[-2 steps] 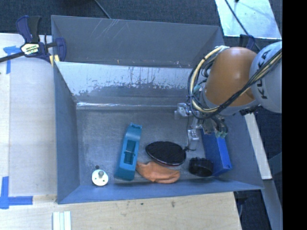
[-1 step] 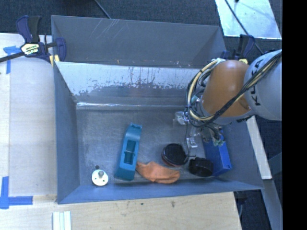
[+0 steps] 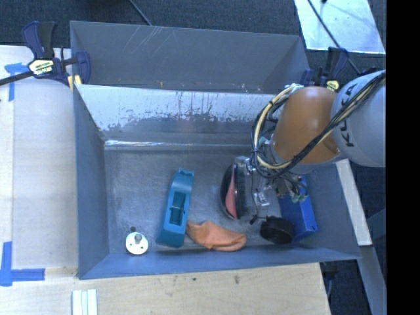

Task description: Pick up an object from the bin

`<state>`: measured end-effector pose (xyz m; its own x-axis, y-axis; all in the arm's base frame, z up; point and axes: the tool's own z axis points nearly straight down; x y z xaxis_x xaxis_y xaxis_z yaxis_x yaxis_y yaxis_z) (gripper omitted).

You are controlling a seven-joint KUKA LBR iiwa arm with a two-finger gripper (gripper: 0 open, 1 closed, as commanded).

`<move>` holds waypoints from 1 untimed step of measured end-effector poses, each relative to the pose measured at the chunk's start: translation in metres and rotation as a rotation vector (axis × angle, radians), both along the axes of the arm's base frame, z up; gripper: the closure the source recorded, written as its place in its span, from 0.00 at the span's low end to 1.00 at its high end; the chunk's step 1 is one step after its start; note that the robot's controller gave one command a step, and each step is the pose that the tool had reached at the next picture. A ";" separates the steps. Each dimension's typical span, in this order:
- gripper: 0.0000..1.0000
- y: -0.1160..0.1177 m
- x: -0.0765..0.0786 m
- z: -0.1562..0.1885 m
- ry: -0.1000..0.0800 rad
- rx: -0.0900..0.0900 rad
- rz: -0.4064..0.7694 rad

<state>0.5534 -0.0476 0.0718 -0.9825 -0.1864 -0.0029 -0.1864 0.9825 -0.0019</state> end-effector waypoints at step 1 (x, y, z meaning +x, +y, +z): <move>0.00 0.005 -0.032 -0.001 -0.001 0.002 -0.052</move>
Offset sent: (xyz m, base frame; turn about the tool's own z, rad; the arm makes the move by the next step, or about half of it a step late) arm -0.0050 0.0332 -0.0018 0.0035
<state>0.5215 -0.0422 0.0710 -0.9908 -0.1351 -0.0043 -0.1351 0.9908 -0.0003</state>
